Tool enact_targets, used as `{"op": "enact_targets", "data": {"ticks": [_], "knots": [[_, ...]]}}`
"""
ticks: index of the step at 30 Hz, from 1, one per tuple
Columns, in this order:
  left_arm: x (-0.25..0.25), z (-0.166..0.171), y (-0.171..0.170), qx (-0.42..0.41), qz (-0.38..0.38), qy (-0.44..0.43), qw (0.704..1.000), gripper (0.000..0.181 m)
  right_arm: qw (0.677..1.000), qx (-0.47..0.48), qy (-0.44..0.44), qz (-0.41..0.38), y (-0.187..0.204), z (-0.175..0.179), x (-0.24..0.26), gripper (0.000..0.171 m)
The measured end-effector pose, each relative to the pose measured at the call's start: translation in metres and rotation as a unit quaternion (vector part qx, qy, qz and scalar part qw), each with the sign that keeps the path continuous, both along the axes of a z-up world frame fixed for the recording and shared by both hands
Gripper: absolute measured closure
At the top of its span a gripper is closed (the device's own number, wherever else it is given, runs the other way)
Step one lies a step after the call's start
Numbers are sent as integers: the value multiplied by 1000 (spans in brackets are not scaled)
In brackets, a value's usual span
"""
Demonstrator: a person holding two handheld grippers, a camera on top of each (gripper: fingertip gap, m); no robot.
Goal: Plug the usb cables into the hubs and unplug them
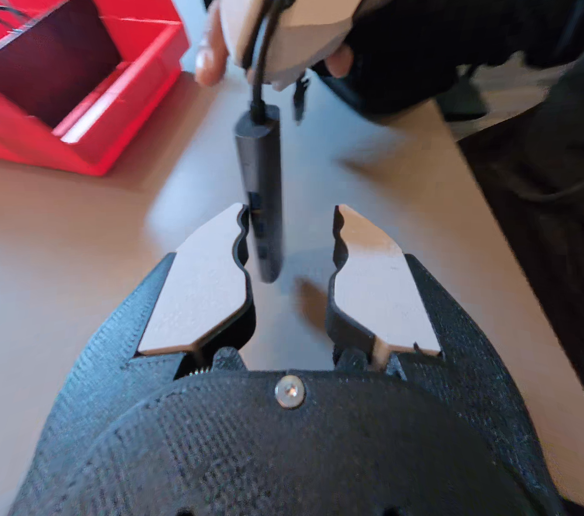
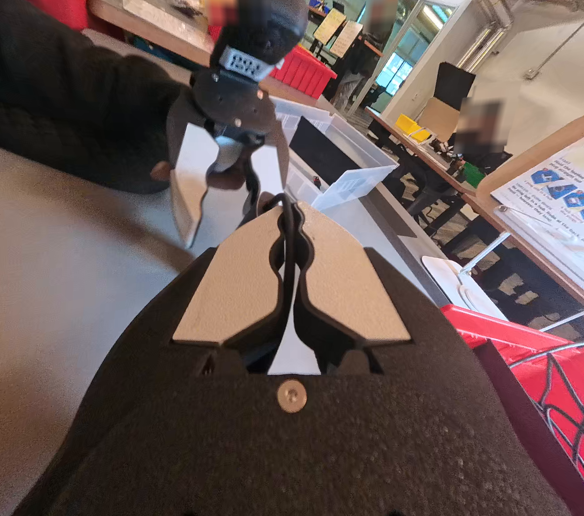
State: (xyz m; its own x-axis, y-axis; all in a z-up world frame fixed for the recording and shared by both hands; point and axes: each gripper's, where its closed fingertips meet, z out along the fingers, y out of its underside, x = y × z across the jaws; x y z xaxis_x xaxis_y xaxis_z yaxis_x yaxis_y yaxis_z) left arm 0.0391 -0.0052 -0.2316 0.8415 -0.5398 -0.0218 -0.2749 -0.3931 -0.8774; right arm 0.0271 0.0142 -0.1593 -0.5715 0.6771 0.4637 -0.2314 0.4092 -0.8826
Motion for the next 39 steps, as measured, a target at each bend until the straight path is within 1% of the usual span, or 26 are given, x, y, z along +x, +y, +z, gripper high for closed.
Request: {"op": "enact_targets", "data": {"ticks": [1, 2, 3, 5, 7, 8, 11, 12, 14, 15, 16, 18, 20, 22, 24, 28, 36, 39], "knots": [[4, -1, 1, -3, -5, -10, 1000, 130, 1000, -9, 5, 3, -1, 4, 1, 171], [4, -5, 3, -7, -4, -3, 1000, 137, 1000, -19, 11, 6, -2, 9, 3, 171], [-1, -9, 6, -7, 12, 22, 1000, 162, 999, -27, 15, 11, -3, 12, 5, 171], [-8, -7, 10, 0, 33, 53, 998, 165, 999, -32, 15, 13, -2, 15, 7, 171], [-14, 4, 13, 34, 49, 66, 996, 165, 1000, -28, 9, 7, 3, 14, 7, 170], [-20, 6, 12, 42, 60, 87, 994, 165, 1000, -27, -2, 9, 4, 12, 7, 170], [-36, 4, 11, 61, 85, 169, 980, 165, 999, -3, -35, 7, 7, 3, 7, 150], [-37, 3, 12, 65, 87, 179, 978, 165, 999, 14, -45, 7, 7, -3, 6, 146], [-35, 8, 13, 77, 86, 180, 977, 165, 994, 66, -83, 3, 3, -25, 5, 129], [-37, 6, 13, 72, 88, 195, 974, 165, 992, 88, -88, -5, 3, -33, 3, 121], [-39, 5, 13, 73, 89, 210, 971, 165, 991, 105, -82, -13, 2, -37, 1, 121], [-36, 2, 12, 76, 79, 217, 970, 165, 989, 127, -70, -24, 2, -41, -2, 126], [-31, 2, 13, 89, 68, 225, 968, 165, 988, 130, -80, -19, -1, -46, -2, 129], [-20, 6, 15, 106, 49, 218, 969, 166, 987, 136, -90, -11, -4, -54, -2, 128], [-18, 3, 17, 100, 51, 239, 965, 166, 986, 139, -87, -7, -9, -57, -1, 132], [-14, -2, 18, 97, 49, 244, 964, 165, 985, 152, -74, -16, -11, -58, -3, 140], [-15, 0, 21, 108, 58, 251, 960, 165, 988, 110, -108, -17, -13, -59, -2, 141], [-14, 11, 20, 130, 62, 231, 962, 166, 987, 110, -109, -29, -7, -59, -5, 139]]}}
